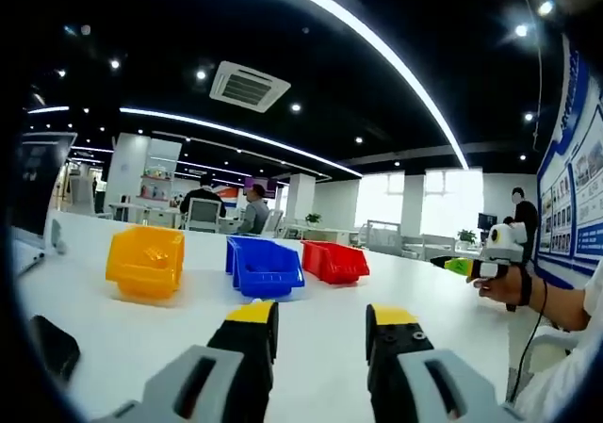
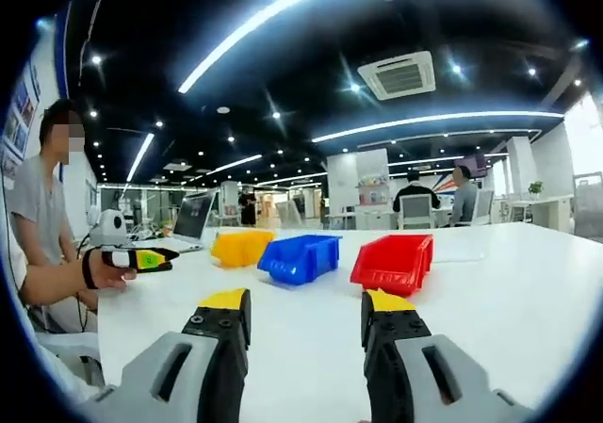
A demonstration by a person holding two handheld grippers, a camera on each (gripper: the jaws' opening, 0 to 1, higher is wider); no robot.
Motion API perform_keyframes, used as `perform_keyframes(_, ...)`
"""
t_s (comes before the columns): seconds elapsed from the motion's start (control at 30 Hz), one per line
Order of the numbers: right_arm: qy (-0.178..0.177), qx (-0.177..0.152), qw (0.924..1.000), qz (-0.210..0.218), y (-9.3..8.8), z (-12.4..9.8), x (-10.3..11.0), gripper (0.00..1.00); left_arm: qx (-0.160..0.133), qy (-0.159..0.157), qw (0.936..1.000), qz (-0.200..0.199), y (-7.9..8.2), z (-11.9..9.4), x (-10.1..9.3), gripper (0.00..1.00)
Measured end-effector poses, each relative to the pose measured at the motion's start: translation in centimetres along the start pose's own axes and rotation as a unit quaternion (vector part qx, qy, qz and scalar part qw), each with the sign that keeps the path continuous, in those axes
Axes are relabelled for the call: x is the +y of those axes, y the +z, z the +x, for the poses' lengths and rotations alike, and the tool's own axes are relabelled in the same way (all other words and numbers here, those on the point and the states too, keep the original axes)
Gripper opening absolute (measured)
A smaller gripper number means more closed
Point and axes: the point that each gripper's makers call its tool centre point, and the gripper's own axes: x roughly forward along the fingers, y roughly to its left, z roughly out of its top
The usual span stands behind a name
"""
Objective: Take apart the toy blocks one by one and place each separated block into its matching bin, sorting the blocks by their type until all the connected pieces are disassembled and separated into the correct bins
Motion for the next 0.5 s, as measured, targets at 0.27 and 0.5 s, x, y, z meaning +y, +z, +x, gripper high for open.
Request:
perform_keyframes(0.27, -0.002, -0.003, 1.0, 0.0, 0.23, -0.2, 0.03, 0.48, -0.005, 0.002, 1.0, 0.001, 0.31, -0.19, 0.01, 0.38)
perform_keyframes(0.5, -0.006, -0.005, 1.0, 0.002, 0.33, -0.41, -0.16, 0.47, -0.004, 0.0, 1.0, 0.006, 0.48, -0.02, -0.17, 0.39)
